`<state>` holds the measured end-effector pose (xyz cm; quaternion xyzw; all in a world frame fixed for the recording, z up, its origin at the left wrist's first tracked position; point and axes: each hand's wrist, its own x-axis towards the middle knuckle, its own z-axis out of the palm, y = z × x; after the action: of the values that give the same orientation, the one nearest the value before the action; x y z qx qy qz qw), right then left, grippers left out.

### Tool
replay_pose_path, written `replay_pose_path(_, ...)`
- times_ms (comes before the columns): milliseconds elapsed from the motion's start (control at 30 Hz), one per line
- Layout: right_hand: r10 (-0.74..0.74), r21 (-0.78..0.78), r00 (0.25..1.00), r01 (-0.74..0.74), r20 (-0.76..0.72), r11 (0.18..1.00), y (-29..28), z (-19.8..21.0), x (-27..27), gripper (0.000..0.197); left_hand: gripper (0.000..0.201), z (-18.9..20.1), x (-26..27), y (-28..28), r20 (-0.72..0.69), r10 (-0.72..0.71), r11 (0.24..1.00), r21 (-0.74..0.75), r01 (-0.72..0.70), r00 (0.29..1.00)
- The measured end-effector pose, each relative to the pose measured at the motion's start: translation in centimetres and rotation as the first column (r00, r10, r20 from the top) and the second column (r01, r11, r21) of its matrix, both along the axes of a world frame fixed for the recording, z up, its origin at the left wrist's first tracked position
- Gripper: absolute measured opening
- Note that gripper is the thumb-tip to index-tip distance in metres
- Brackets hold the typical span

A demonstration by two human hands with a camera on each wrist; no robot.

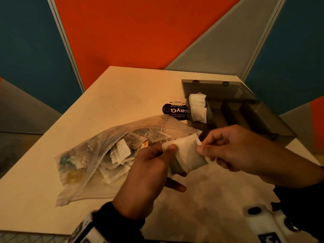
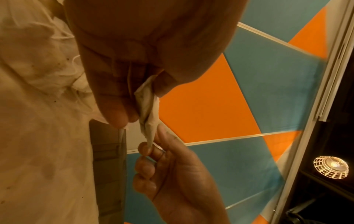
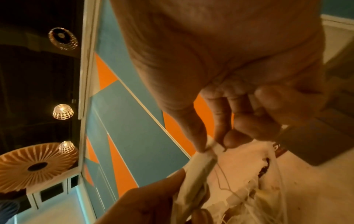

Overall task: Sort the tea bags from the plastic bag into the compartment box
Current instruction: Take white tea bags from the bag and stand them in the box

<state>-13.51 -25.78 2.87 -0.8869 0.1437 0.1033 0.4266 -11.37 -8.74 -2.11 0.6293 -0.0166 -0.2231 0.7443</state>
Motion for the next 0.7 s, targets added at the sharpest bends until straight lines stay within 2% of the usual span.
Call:
replay_pose_path(333, 0.045, 0.069, 0.999, -0.043, -0.024, 0.997, 0.7, -1.1, 0.3, 0.014, 0.019, -0.5, 0.1, -0.1, -0.023, -0.030, 0.999, -0.039, 0.030, 0.999)
replay_pose_path(467, 0.052, -0.054, 0.996, -0.048, 0.076, 0.997, 0.6, -0.9, 0.6, 0.012, 0.021, -0.9, 0.2, 0.0, 0.017, -0.094, 0.995, 0.026, 0.093, 0.995)
replay_pose_path(567, 0.190, -0.172, 0.971, -0.165, 0.142, 0.971, 0.3, -0.2, 1.1, 0.017, 0.024, -1.1, 0.2, 0.0, 0.009, -0.172, 0.983, 0.066, 0.171, 0.985)
replay_pose_path(700, 0.395, -0.293, 0.918, -0.367, 0.041, 0.883, 0.4, 0.7, 2.0, 0.005, 0.023, -1.1, 0.3, -0.2, 0.005, -0.224, 0.969, 0.103, 0.223, 0.975)
